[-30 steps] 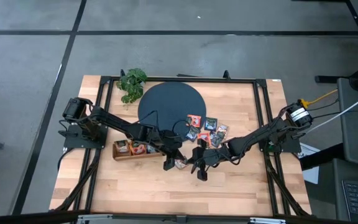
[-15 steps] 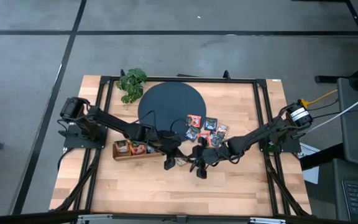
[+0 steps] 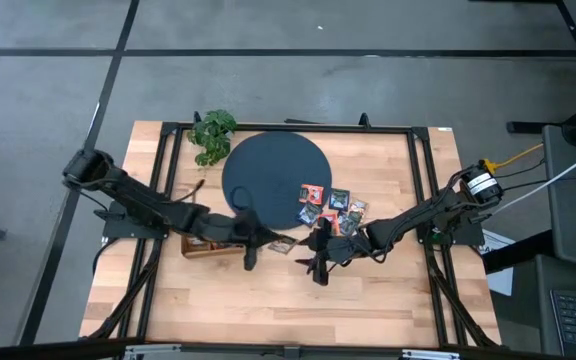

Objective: Pick & Place Tea
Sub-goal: Put the brown tea bag into the left section of the wooden organizer

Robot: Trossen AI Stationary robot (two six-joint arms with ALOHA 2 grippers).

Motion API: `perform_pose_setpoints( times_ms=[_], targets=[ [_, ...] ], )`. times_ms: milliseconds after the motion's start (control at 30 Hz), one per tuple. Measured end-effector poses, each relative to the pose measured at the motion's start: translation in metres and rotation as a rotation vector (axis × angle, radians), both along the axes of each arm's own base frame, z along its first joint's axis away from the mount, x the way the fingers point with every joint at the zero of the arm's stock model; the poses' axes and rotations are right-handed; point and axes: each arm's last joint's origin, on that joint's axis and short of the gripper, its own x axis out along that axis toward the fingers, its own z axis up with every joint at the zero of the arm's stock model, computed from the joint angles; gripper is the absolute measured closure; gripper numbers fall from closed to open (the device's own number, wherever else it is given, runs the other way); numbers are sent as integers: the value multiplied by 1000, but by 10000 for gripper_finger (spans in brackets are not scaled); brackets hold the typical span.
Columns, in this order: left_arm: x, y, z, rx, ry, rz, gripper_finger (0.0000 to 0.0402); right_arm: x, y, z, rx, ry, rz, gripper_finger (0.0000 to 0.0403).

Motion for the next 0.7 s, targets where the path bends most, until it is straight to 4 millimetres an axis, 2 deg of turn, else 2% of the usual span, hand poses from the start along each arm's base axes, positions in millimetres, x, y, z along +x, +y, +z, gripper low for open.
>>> perform_pose_setpoints(
  times_ms=[167, 367, 700],
  targets=[
    [-12, -4, 12, 75, -157, 27, 399, 7, 1, 12, 19, -132, 14, 163],
    [-15, -8, 29, 179, -293, 42, 399, 12, 2, 24, 24, -268, 32, 188],
    [-18, -16, 33, 207, -329, 14, 399, 19, -9, 38, 34, -408, 6, 202]
  ],
)
